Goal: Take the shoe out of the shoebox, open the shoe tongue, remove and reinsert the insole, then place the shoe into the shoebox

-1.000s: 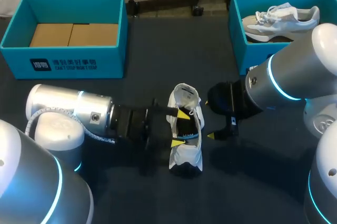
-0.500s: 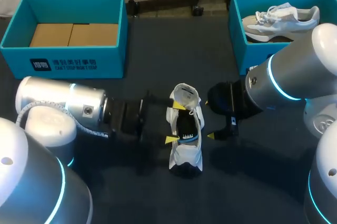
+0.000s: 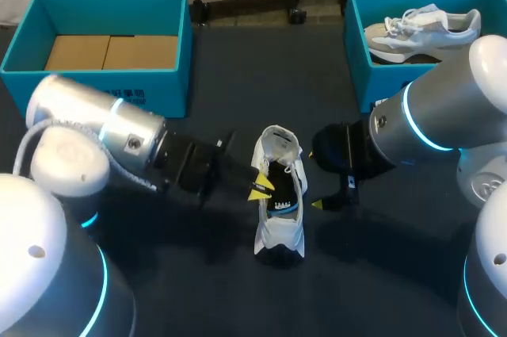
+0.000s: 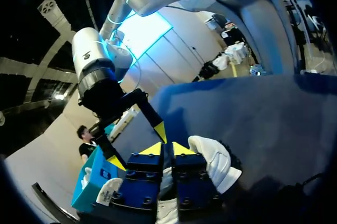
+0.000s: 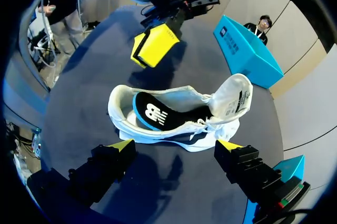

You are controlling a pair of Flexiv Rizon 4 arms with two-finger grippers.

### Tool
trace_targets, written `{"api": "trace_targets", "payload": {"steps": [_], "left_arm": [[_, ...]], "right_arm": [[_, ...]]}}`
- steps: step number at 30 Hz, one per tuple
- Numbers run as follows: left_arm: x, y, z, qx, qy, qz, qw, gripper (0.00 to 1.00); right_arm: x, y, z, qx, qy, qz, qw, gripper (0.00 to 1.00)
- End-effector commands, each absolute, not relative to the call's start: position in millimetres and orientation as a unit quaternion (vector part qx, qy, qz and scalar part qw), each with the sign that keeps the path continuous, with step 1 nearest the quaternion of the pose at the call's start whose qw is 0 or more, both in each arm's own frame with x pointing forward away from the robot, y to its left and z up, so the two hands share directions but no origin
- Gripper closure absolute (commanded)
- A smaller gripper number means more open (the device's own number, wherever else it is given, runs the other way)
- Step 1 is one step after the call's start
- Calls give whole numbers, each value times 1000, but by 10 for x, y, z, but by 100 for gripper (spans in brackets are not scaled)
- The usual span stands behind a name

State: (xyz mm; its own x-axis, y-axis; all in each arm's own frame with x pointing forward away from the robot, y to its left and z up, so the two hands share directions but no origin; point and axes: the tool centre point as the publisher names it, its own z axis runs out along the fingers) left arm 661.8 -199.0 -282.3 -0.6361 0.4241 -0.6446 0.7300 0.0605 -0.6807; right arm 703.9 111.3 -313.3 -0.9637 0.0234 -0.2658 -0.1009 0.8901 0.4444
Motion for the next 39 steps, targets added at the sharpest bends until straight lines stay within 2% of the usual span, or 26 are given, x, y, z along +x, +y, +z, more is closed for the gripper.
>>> {"api": "trace_targets", "payload": {"steps": [1,15,39], "left_arm": [[6672,-1963,-2664,445,729,-515,75,100],[6606,-1928,-2596,534,732,-423,-18,100],[6593,-1934,-2557,531,733,-425,-18,100]], "right_arm": [[7024,1091,-3109,-18,963,232,135,0],[7048,674,-2636,-8,970,193,145,0],[7010,68,-1828,-23,976,188,106,0]]}}
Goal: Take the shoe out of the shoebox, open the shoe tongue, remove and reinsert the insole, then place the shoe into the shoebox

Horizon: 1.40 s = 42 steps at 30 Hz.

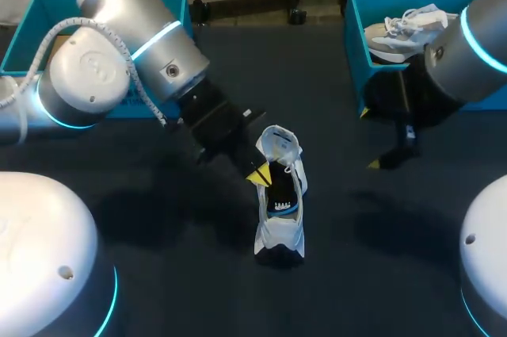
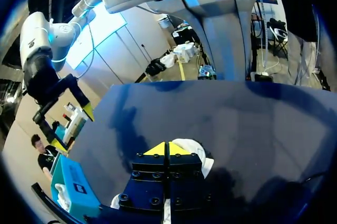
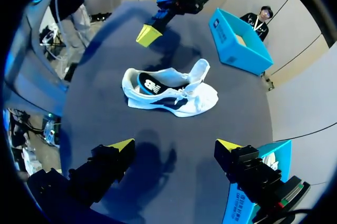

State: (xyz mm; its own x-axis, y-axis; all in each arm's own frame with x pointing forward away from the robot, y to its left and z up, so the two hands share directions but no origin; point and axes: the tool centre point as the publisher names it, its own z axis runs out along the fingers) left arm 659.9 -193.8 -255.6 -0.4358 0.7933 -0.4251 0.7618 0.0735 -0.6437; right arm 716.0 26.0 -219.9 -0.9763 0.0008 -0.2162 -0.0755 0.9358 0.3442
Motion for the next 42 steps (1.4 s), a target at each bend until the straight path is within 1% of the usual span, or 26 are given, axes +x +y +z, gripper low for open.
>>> {"api": "trace_targets", "payload": {"steps": [1,12,19,20,25,28,34,40,42], "left_arm": [[6593,-1934,-2557,-531,-733,425,18,100],[6593,-1934,-2557,-531,-733,425,18,100],[6593,-1934,-2557,-531,-733,425,18,100],[6593,-1934,-2557,-531,-733,425,18,100],[6651,-1947,-2636,-546,-730,405,67,100],[6680,-1951,-2667,-560,-726,390,83,100],[6766,-1952,-2688,-584,-719,367,91,100],[6854,-1971,-2782,-633,-704,302,113,100],[6874,-1976,-2791,-641,-701,294,109,100]], "right_arm": [[7005,59,-1806,-25,976,188,104,0],[6995,-140,-1479,-31,978,180,100,0],[7038,-175,-1386,-29,981,170,88,0],[7045,-175,-1383,-23,982,164,93,0],[7045,-175,-1383,-23,982,164,93,0],[7045,-175,-1383,-23,982,164,93,0],[7045,-175,-1383,-23,982,164,93,0],[7045,-175,-1383,-23,982,164,93,0],[7045,-175,-1383,-23,982,164,93,0]]}}
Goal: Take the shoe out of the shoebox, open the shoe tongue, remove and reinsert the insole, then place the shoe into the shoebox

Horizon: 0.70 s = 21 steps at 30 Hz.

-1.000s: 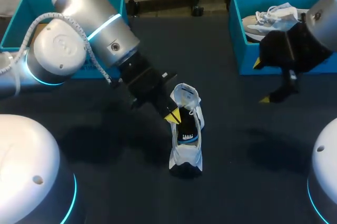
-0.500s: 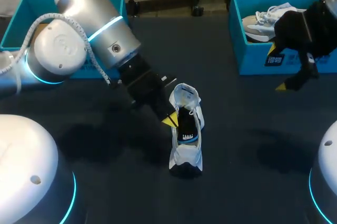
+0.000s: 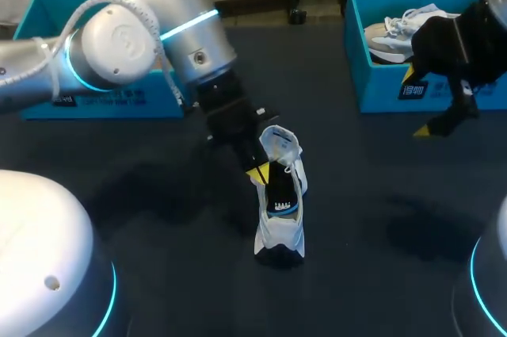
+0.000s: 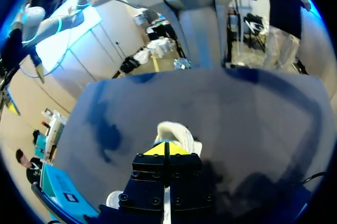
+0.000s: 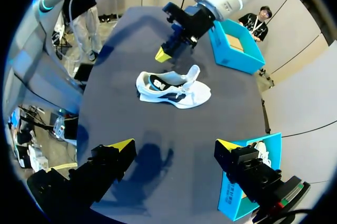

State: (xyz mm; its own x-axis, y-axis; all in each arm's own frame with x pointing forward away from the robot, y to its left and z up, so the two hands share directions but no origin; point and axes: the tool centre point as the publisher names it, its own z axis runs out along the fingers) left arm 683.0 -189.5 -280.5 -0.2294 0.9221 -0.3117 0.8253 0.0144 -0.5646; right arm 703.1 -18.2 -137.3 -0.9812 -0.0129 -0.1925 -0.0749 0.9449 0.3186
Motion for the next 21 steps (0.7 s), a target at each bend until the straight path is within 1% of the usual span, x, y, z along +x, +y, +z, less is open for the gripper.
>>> {"api": "trace_targets", "payload": {"steps": [1,11,21], "left_arm": [[6886,-1980,-2798,-643,-699,292,113,100],[6987,-2070,-2998,-685,-684,227,104,100],[7027,-2174,-3209,-690,-685,219,82,100]], "right_arm": [[7045,-175,-1383,-23,982,164,93,0],[7045,-175,-1383,-23,982,164,93,0],[7045,-175,-1383,-23,982,164,93,0]]}}
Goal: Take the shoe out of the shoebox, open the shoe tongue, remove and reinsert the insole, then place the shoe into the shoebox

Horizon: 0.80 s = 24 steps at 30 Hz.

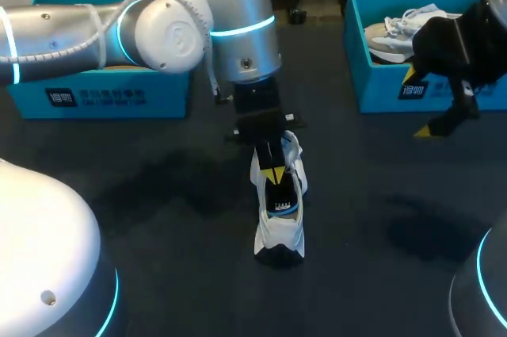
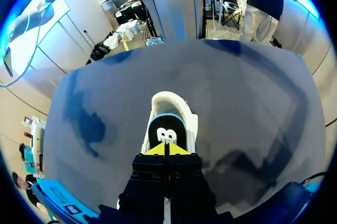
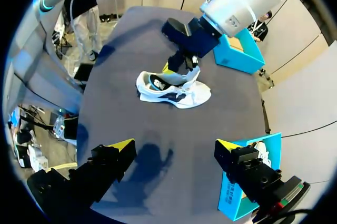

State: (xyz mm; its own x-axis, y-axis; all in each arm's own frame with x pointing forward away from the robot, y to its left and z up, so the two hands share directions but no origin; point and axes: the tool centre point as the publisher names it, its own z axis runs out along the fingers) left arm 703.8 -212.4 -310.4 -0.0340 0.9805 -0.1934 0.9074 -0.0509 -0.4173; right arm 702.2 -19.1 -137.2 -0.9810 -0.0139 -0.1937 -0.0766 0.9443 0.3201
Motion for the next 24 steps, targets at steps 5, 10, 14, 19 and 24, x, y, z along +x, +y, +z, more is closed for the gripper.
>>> {"api": "trace_targets", "payload": {"steps": [5,10,14,19,24], "left_arm": [[6988,-2205,-3333,-695,-683,212,80,100],[6897,-2217,-3465,-698,-681,203,85,100],[6854,-2222,-3555,-700,-681,200,83,100],[6838,-2218,-3662,-697,-685,194,78,100],[6822,-2178,-3748,-695,-690,185,83,100]], "right_arm": [[7045,-175,-1383,-23,982,164,93,0],[7045,-175,-1383,-23,982,164,93,0],[7045,-175,-1383,-23,982,164,93,0],[7045,-175,-1383,-23,982,164,93,0],[7045,-175,-1383,-23,982,164,93,0]]}}
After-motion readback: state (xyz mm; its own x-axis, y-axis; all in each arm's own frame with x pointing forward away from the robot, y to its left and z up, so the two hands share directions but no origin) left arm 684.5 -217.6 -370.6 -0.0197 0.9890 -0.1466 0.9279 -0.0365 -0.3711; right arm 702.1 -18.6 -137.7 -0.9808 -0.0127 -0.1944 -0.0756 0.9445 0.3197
